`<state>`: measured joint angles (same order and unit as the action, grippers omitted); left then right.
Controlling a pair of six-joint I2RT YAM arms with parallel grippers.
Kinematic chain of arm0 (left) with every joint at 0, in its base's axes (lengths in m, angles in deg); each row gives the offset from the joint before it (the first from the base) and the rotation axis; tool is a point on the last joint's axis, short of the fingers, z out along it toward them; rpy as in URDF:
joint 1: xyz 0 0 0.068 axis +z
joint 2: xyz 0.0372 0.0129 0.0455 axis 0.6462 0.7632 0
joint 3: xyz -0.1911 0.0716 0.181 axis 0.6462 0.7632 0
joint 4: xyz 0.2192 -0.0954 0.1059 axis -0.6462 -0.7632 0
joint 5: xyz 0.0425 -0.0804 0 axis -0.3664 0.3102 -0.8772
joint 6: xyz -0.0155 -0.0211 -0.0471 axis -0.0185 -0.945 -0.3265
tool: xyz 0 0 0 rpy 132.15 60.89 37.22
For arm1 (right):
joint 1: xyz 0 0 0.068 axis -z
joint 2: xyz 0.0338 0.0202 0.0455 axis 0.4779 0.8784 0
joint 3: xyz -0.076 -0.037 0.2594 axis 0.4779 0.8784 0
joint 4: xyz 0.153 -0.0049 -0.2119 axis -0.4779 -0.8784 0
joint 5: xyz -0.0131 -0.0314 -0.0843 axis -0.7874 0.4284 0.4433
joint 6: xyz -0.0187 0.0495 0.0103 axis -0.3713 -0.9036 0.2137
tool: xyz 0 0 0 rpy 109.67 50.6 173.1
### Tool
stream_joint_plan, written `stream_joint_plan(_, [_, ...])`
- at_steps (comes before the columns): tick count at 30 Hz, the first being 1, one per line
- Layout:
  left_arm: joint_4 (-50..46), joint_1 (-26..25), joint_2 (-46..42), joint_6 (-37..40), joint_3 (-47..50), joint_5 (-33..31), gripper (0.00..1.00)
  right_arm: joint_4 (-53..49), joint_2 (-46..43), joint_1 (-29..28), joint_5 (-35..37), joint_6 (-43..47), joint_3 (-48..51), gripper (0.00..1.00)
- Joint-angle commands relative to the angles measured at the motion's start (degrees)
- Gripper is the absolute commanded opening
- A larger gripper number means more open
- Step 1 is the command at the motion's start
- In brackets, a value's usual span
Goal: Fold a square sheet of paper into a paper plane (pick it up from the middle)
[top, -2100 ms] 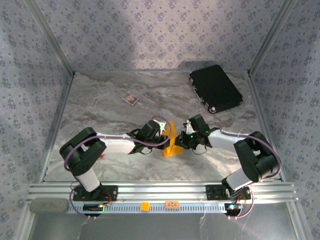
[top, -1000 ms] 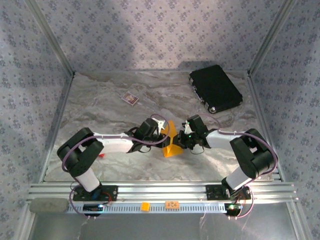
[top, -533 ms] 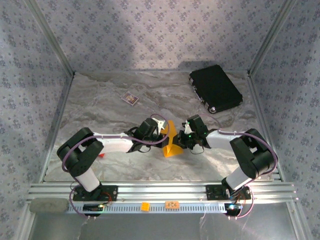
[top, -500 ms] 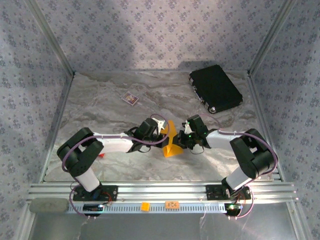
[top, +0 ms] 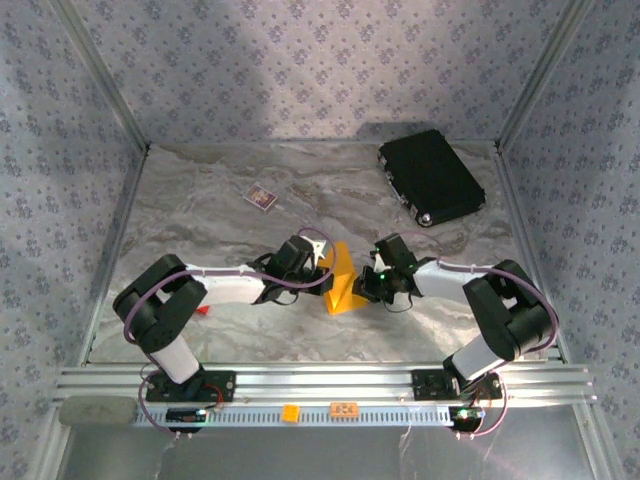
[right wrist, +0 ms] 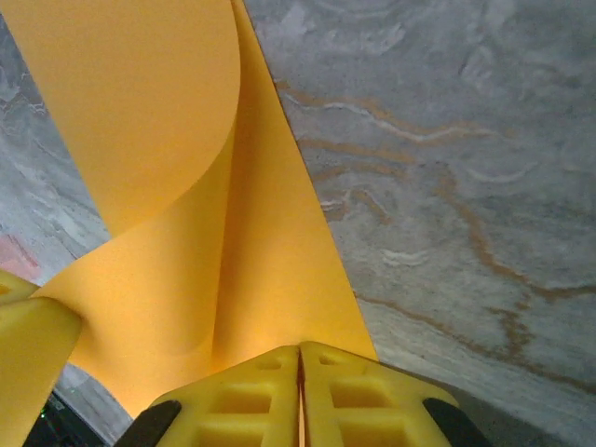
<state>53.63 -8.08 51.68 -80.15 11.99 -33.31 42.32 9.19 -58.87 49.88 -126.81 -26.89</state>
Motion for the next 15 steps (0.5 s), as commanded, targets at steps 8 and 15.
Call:
stream_joint_plan(8, [-3.6,0.4,-1.2,3.1,-0.1,-3.1,0.0,-7.5,1.1,-1.2,5.8,2.5,-1.9,0.09])
stream_joint_plan(15, [-4.4,0.5,-0.5,4.2,-0.7,-4.8,0.0,-7.7,1.2,-1.2,5.5,2.7,-2.1,0.09])
